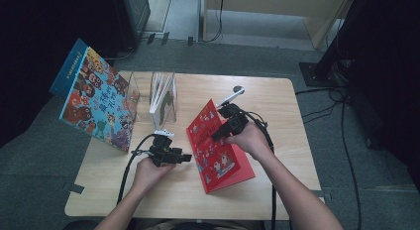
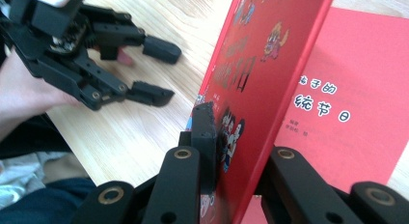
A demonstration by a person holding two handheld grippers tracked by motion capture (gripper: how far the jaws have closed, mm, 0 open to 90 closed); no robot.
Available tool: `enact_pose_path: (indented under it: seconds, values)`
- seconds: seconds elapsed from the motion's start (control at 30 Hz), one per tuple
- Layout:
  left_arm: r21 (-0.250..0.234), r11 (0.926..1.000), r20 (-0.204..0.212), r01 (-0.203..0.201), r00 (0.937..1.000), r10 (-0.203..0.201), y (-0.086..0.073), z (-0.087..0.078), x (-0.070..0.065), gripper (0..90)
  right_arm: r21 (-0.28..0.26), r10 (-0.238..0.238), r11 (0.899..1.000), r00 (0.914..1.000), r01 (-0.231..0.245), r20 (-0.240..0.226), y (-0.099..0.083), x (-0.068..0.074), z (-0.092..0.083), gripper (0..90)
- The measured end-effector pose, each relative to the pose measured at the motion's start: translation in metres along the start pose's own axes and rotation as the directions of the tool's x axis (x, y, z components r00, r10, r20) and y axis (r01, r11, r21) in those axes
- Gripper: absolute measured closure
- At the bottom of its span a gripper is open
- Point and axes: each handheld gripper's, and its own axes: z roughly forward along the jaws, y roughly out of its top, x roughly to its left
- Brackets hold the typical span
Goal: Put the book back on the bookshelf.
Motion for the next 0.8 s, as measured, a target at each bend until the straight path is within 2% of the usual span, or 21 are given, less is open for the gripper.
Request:
enact_pose_path:
  seconds: [0.2, 0.37, 0.53, 0.63, 0.8]
  values:
    - [-0.001, 1.0000, -0.014, -0.007, 0.9999, 0.007, 0.000, -0.001, 0.000, 37.2, 0.053, -0.039, 0.998, 0.9973, 0.036, 0.062, 0.005, 0.008, -0.006, 83.2]
    - [-0.004, 0.9989, -0.045, -0.047, 0.9979, 0.047, -0.001, 0.000, -0.004, 38.4, 0.062, -0.048, 0.997, 0.9966, 0.044, 0.066, 0.007, 0.010, -0.006, 83.2]
    - [-0.001, 0.9984, -0.084, -0.057, 0.9949, 0.056, -0.002, 0.001, -0.007, 42.7, 0.060, -0.048, 0.997, 0.9973, 0.045, 0.056, 0.008, 0.007, -0.004, 83.1]
    - [-0.003, 0.9991, -0.071, -0.042, 0.9966, 0.042, -0.002, 0.001, -0.006, 40.3, 0.053, -0.032, 0.998, 0.9985, 0.030, 0.044, 0.010, 0.005, -0.002, 83.8]
    - [-0.020, 0.9998, -0.024, -0.004, 0.9997, 0.004, -0.002, -0.001, 0.000, 38.6, 0.058, -0.026, 0.998, 0.9993, 0.024, 0.025, 0.013, 0.005, -0.002, 86.2]
